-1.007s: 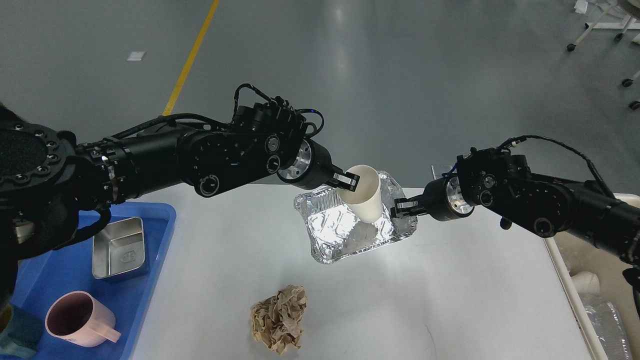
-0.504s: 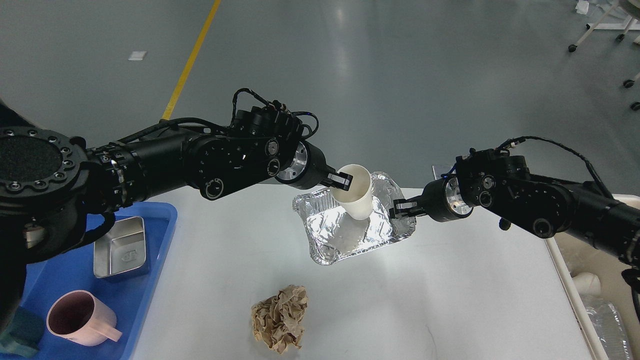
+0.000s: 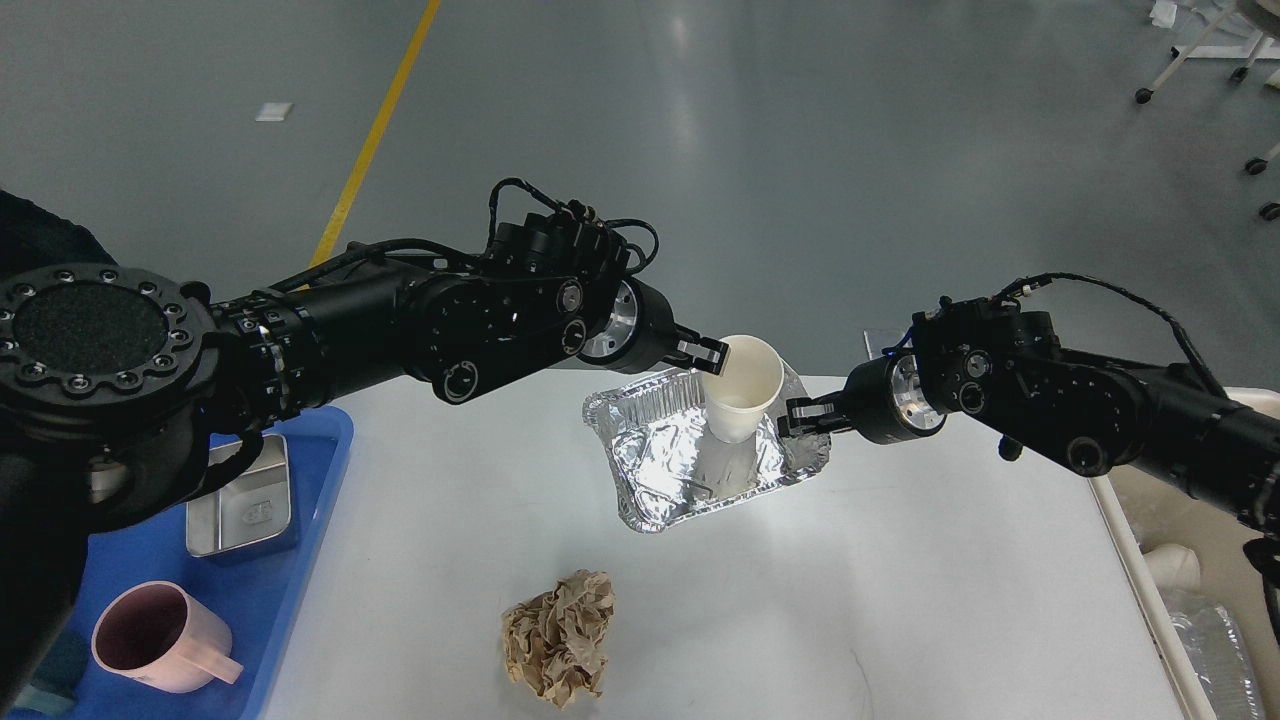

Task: Tidy desktop
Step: 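Carry the paper cup over the foil tray and lower it in, then release the paper cup and withdraw the left gripper toward the blue bin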

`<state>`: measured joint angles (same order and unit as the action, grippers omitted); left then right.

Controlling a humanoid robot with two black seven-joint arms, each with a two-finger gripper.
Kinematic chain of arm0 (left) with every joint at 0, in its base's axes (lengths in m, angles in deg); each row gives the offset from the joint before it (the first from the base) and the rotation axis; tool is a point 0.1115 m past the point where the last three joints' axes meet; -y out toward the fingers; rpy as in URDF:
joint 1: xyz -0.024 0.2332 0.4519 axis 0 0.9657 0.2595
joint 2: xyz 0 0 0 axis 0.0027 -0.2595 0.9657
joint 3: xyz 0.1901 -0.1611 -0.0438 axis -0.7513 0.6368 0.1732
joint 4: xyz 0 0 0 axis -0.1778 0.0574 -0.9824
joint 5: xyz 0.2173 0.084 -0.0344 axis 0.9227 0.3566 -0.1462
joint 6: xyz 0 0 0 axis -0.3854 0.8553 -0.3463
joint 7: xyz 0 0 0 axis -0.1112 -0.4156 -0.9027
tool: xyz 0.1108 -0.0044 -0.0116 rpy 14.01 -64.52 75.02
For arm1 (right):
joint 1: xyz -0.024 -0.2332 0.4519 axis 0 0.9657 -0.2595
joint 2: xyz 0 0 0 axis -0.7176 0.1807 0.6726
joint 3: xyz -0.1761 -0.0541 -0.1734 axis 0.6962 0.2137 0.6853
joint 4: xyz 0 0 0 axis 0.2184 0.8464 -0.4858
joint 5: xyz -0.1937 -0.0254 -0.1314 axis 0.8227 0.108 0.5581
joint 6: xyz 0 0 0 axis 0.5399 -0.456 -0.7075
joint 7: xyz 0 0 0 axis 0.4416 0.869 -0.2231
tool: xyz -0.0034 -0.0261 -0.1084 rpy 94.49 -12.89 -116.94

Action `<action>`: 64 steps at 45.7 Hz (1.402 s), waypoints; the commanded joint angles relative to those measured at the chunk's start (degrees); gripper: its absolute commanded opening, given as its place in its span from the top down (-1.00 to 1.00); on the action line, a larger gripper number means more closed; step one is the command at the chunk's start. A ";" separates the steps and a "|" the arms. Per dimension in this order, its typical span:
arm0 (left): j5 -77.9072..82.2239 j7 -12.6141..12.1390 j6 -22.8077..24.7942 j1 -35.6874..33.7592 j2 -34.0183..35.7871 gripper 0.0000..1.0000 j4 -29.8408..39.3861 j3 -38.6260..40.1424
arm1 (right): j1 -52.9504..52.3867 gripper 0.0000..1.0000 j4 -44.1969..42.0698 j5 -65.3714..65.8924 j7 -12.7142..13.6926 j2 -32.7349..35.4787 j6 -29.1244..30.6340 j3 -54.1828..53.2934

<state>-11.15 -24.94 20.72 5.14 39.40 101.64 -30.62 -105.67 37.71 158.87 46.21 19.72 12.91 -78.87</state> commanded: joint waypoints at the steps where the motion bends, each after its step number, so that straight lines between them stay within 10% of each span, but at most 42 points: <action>1: -0.01 0.00 -0.30 0.25 -0.48 -0.47 0.05 0.02 | 0.00 1.00 0.00 0.01 -0.01 0.00 0.00 0.00; 27: -0.97 0.18 -6.79 -0.46 8.57 -0.73 5.32 4.33 | 1.23 1.00 0.00 0.01 -0.01 1.32 -0.09 -0.18; 36: -0.19 0.18 -10.05 -0.46 26.05 -0.74 24.74 4.15 | 1.76 1.00 0.00 0.01 -0.01 1.58 -0.18 -0.18; 64: 2.45 0.53 -15.32 9.38 62.01 -0.74 50.06 4.24 | 2.73 1.00 -0.09 0.09 -0.01 1.06 -0.44 -0.09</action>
<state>-8.78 -24.47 7.46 11.73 97.07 148.84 -26.58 -103.06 37.61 158.92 46.19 21.03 12.49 -78.90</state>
